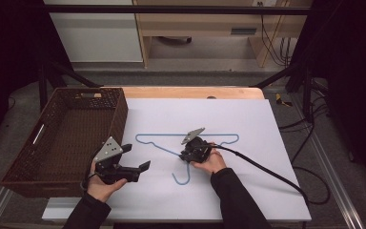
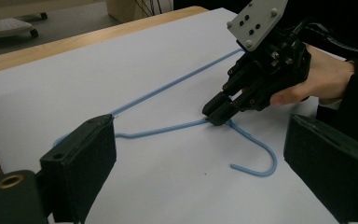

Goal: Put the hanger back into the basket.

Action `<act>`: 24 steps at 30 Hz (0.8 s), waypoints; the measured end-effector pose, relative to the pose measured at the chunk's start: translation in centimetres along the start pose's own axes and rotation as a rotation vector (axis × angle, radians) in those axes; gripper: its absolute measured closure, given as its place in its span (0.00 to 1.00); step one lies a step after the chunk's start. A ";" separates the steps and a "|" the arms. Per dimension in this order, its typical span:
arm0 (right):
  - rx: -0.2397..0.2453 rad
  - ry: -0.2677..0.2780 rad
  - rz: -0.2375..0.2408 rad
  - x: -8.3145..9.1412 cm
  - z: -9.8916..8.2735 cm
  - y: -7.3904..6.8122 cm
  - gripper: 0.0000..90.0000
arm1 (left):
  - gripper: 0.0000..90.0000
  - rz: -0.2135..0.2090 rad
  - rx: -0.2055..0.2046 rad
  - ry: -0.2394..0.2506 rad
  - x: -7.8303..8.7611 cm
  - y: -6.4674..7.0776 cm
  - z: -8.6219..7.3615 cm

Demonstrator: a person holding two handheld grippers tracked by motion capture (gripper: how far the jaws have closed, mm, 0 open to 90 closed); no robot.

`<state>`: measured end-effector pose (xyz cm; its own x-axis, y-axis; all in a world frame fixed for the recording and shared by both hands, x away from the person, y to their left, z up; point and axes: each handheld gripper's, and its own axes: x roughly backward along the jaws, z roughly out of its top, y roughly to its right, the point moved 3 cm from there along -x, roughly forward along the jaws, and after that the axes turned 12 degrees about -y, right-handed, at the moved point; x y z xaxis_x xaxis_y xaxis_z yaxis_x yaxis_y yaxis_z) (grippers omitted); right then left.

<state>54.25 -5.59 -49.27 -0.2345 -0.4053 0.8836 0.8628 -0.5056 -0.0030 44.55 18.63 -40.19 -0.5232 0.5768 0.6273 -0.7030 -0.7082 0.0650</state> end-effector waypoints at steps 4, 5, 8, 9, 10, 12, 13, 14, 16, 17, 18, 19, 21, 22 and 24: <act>0.000 -0.018 0.001 0.0 0.2 0.0 0.92 | 0.10 0.001 -0.002 -0.004 -0.1 0.0 0.0; -0.005 -0.030 0.000 0.0 0.2 -0.1 0.93 | 0.10 0.001 -0.002 -0.005 -0.1 0.0 0.0; 0.010 -0.047 0.002 0.0 0.4 -0.1 0.96 | 0.10 0.000 -0.004 -0.007 -0.1 0.1 0.0; 0.023 -0.055 -0.001 0.1 0.5 -0.1 0.96 | 0.10 0.000 -0.004 -0.007 -0.1 0.0 0.0; 0.028 -0.057 -0.002 0.0 0.5 -0.1 0.96 | 0.10 0.001 -0.004 -0.008 -0.1 0.0 0.0; 0.031 -0.069 0.000 0.1 0.6 -0.1 0.96 | 0.10 0.000 -0.004 -0.009 -0.1 0.0 0.0; 0.029 -0.069 0.003 0.1 0.6 -0.1 0.97 | 0.10 0.000 -0.005 -0.009 -0.1 0.0 0.0; 0.037 -0.064 0.004 0.0 0.6 0.0 0.97 | 0.10 0.001 -0.006 -0.010 -0.1 0.0 0.0; 0.039 -0.065 0.012 0.1 0.5 0.0 0.97 | 0.10 0.003 -0.008 -0.011 -0.1 0.0 0.0; 0.048 -0.061 0.010 0.1 0.5 0.1 0.97 | 0.10 0.004 -0.010 -0.012 -0.1 0.0 0.0; 0.041 -0.058 0.012 0.1 0.5 0.0 0.97 | 0.10 0.004 -0.010 -0.011 -0.1 0.0 0.0; 0.051 -0.052 0.017 0.1 0.5 0.1 0.97 | 0.10 0.006 -0.012 -0.013 -0.1 0.0 0.0; 0.051 -0.051 0.033 0.2 0.5 0.1 0.97 | 0.10 0.008 -0.013 -0.014 -0.1 -0.1 0.1; 0.039 -0.047 0.044 0.4 0.5 0.0 0.97 | 0.10 0.009 -0.013 -0.015 -0.2 -0.1 0.1; 0.046 -0.034 0.061 0.8 0.7 0.1 0.97 | 0.10 0.009 -0.013 -0.015 -0.2 -0.1 0.1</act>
<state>54.45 -5.45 -48.30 -0.1661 -0.4079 0.8978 0.8950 -0.4446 -0.0365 44.74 18.56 -40.23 -0.5225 0.5642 0.6392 -0.7046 -0.7079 0.0488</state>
